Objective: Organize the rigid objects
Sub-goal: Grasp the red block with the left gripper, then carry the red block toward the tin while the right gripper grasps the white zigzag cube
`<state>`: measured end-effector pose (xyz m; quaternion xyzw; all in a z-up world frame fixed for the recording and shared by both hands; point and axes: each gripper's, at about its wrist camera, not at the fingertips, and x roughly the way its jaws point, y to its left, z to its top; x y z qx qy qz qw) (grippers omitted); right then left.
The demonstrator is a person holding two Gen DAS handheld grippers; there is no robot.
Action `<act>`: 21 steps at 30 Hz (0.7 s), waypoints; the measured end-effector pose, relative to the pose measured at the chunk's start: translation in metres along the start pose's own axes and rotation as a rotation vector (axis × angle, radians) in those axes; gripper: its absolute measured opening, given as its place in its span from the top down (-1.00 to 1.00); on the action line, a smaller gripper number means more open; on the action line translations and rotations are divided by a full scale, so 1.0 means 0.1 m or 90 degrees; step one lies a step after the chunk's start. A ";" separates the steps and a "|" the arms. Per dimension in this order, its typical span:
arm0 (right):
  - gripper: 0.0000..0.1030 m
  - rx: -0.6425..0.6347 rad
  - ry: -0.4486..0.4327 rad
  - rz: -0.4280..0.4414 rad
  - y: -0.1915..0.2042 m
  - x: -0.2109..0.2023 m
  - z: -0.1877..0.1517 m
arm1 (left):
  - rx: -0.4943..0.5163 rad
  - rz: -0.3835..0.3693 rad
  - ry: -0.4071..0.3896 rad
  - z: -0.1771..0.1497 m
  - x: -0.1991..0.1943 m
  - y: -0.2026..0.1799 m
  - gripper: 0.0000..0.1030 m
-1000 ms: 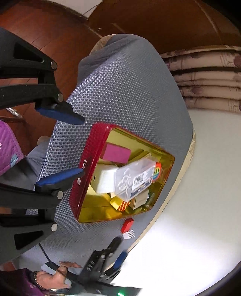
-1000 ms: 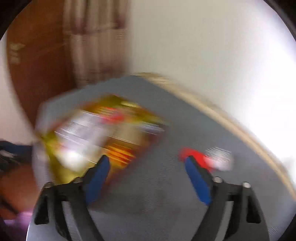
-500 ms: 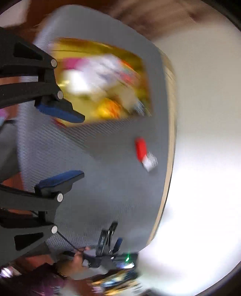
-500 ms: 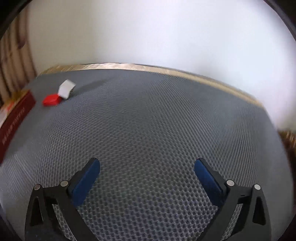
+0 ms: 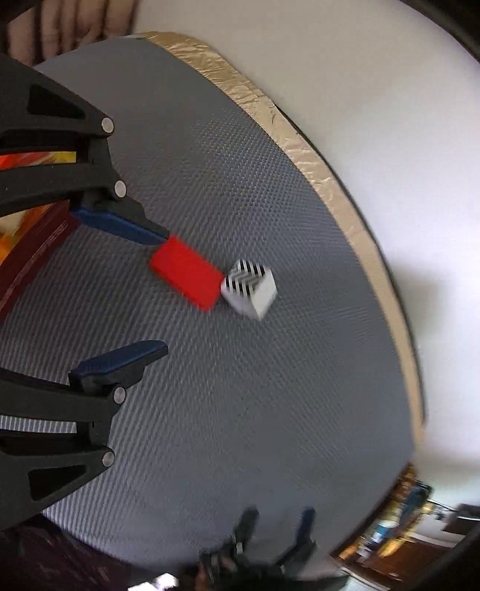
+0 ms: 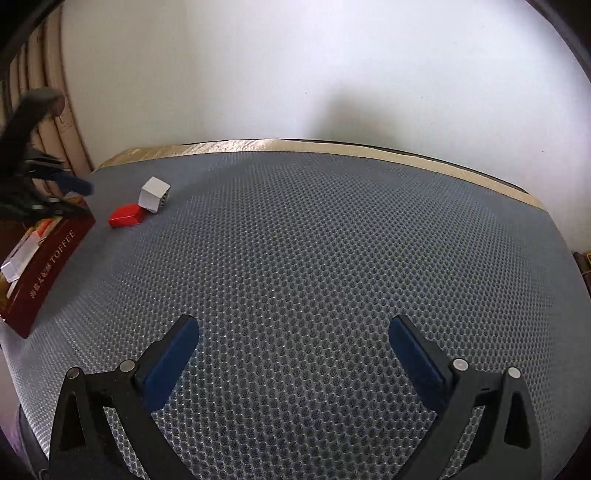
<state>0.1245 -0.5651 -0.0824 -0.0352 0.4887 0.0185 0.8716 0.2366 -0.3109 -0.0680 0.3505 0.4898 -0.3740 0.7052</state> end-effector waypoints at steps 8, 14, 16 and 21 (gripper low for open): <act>-0.98 -0.011 0.030 0.010 0.06 0.13 0.02 | 0.051 -0.035 0.064 0.14 0.52 0.20 -0.07; -0.98 -0.011 0.039 0.010 0.07 0.18 0.03 | -0.072 -0.106 0.077 0.19 0.67 0.47 0.32; -0.98 -0.011 0.046 0.007 0.09 0.21 0.04 | -0.117 -0.088 0.086 0.15 0.65 0.52 0.40; -0.98 -0.016 0.059 0.005 0.15 0.33 0.09 | -0.283 -0.068 0.037 -0.20 0.30 0.34 0.41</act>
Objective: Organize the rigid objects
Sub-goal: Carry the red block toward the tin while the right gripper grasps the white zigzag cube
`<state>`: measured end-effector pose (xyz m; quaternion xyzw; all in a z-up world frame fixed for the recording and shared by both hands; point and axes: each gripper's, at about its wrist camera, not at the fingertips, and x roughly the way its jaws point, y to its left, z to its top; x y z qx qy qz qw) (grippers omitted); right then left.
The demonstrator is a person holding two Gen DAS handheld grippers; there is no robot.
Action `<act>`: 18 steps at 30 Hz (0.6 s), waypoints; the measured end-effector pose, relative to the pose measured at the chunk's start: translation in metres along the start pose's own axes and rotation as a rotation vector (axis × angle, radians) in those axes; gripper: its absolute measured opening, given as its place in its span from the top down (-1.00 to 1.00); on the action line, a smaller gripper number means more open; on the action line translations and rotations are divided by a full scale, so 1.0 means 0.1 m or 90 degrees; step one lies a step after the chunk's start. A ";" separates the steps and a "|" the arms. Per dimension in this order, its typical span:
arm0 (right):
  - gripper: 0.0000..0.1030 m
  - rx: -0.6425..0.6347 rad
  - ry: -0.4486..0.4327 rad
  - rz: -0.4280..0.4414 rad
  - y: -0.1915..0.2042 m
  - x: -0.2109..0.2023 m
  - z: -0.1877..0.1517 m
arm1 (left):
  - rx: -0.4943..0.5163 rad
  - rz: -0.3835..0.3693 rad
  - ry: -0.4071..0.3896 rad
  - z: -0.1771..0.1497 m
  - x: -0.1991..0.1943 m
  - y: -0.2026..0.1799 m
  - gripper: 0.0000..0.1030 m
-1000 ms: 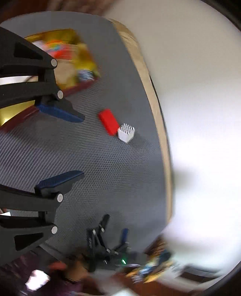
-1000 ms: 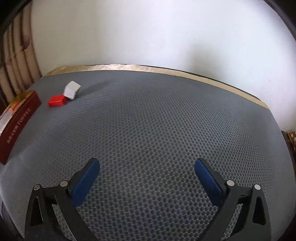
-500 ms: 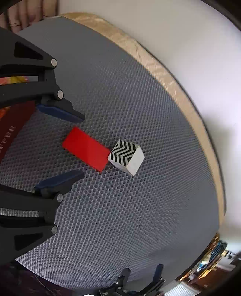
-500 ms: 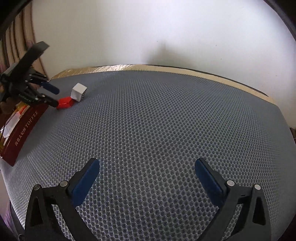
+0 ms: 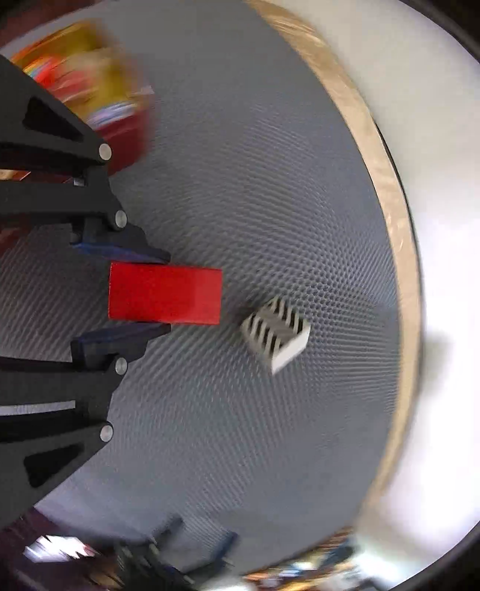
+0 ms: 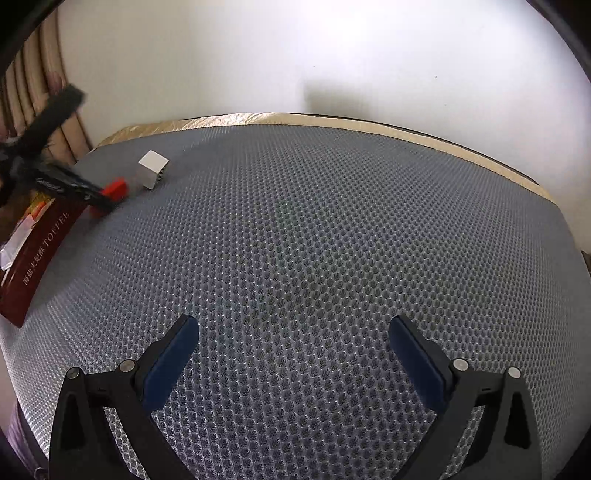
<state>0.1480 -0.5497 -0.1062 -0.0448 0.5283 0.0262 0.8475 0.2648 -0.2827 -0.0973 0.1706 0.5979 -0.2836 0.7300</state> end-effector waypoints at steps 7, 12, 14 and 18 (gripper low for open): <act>-0.98 -0.019 -0.014 0.043 0.10 -0.01 0.10 | -0.112 -0.060 -0.100 -0.85 -0.56 -0.38 0.40; -0.99 -0.101 -0.052 0.128 0.60 -0.03 0.56 | -0.153 -0.071 -0.136 -1.32 -0.74 -0.56 0.40; -0.99 -0.118 -0.048 0.156 0.85 0.06 0.80 | -0.159 -0.057 -0.148 -1.44 -0.83 -0.54 0.40; -0.99 -0.120 -0.039 0.179 1.33 0.32 1.12 | -0.182 -0.037 -0.170 -1.61 -1.02 -0.50 0.40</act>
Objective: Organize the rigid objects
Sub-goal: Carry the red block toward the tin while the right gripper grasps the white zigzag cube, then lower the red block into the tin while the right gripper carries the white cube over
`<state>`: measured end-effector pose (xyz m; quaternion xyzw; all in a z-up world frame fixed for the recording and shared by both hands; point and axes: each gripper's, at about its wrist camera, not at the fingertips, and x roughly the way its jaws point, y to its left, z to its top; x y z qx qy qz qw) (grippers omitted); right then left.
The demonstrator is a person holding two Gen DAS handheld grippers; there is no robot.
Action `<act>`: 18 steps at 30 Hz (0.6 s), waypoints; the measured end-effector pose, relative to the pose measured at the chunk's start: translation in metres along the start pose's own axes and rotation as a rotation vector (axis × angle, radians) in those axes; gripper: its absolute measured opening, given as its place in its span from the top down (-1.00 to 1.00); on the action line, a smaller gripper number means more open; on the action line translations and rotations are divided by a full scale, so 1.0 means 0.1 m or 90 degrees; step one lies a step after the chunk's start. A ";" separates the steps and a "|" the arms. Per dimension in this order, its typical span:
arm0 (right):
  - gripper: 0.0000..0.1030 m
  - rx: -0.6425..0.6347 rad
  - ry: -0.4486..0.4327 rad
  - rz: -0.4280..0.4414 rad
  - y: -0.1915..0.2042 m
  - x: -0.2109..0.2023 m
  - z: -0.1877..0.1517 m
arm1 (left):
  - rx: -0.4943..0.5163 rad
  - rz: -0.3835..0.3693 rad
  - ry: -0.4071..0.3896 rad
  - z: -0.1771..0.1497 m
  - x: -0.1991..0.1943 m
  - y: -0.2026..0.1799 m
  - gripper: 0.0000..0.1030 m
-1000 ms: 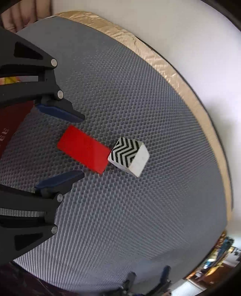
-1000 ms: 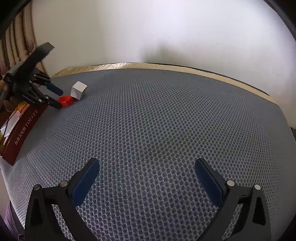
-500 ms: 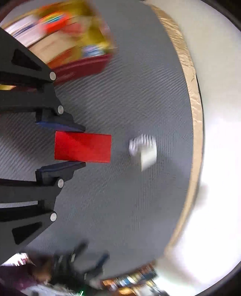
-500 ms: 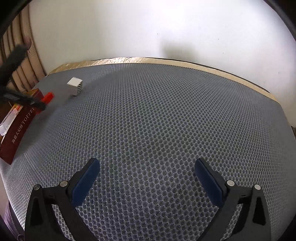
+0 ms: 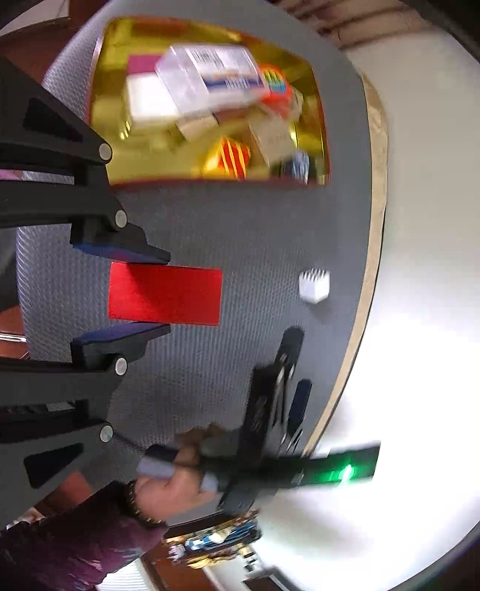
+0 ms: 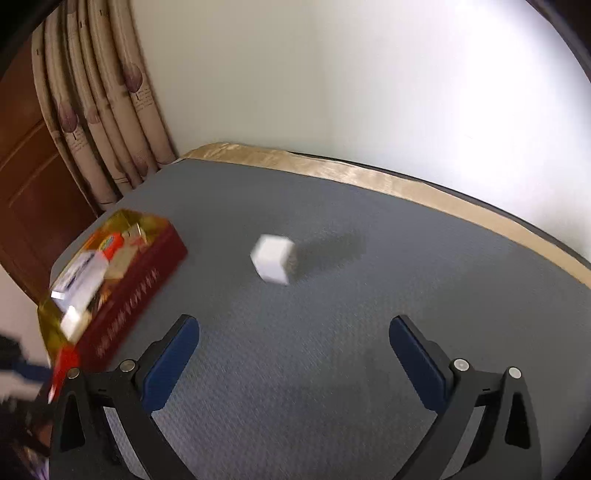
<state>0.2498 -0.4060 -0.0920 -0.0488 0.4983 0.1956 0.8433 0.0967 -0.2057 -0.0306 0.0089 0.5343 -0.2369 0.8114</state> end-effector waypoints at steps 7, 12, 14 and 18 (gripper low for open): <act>-0.91 -0.016 -0.002 -0.067 0.30 0.52 0.27 | -0.065 0.035 -0.060 -0.16 -0.47 0.46 0.40; -0.52 0.002 0.044 -0.082 0.20 0.84 0.34 | -0.095 0.062 -0.093 -0.35 -0.72 0.70 0.40; 0.05 0.010 0.058 -0.084 0.17 0.91 0.33 | -0.112 0.065 -0.096 -0.37 -0.77 0.80 0.40; 0.46 0.014 0.077 -0.087 0.14 0.93 0.28 | -0.152 0.077 -0.107 -0.48 -0.94 0.96 0.40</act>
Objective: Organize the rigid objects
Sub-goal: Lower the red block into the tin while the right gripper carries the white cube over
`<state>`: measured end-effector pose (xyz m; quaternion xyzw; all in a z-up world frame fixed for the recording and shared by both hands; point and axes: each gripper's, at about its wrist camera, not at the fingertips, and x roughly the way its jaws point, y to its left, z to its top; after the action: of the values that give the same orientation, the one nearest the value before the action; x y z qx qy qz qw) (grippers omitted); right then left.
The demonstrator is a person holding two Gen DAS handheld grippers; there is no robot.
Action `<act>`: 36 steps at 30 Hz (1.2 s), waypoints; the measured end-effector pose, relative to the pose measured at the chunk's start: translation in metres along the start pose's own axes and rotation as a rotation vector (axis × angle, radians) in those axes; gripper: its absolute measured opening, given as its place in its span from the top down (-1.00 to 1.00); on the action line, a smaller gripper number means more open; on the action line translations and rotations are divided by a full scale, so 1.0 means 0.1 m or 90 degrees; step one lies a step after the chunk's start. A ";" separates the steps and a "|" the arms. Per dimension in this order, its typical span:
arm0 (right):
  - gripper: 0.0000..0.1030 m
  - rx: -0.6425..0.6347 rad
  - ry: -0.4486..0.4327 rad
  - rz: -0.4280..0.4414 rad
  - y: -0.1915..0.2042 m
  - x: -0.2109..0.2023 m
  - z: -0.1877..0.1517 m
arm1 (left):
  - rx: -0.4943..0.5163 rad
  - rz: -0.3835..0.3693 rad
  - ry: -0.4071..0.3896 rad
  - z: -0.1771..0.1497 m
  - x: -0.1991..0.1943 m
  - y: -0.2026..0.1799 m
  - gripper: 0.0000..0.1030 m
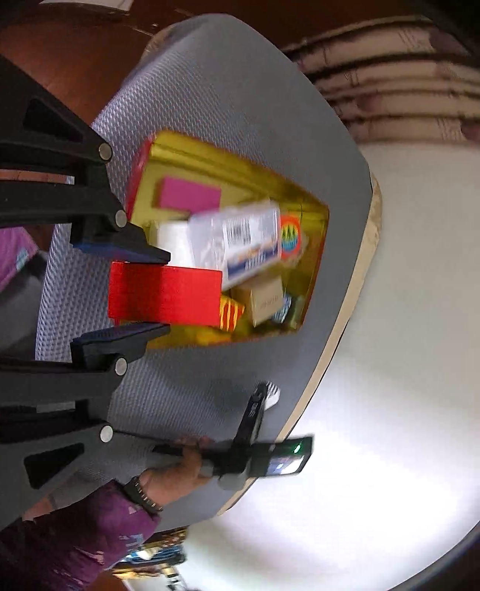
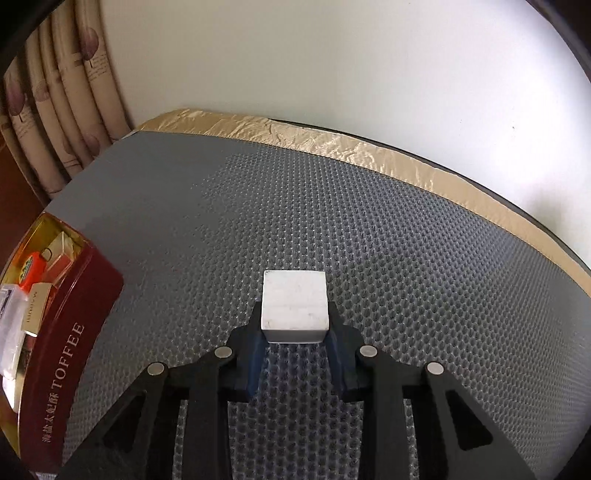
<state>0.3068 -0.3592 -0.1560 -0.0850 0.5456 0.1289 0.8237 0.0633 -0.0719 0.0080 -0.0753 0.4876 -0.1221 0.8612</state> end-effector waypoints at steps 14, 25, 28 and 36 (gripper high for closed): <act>0.46 0.009 -0.073 0.226 0.66 -1.27 -0.36 | -0.043 0.077 -0.030 0.09 0.04 0.56 0.40; 0.46 -0.068 -0.019 0.291 1.60 -1.30 -0.60 | 0.001 0.075 -0.017 0.27 0.28 0.72 0.39; 0.45 -0.076 -0.004 0.292 1.68 -1.24 -0.67 | 0.010 0.083 -0.012 0.37 0.34 0.77 0.39; 0.45 -0.150 -0.001 0.242 1.93 -1.20 -0.79 | 0.100 0.116 -0.010 0.61 0.55 0.62 0.39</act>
<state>0.1339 -0.2119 -0.0759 -0.0759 0.5323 0.3446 0.7695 0.1512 -0.0273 -0.0213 0.0358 0.4745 -0.0802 0.8758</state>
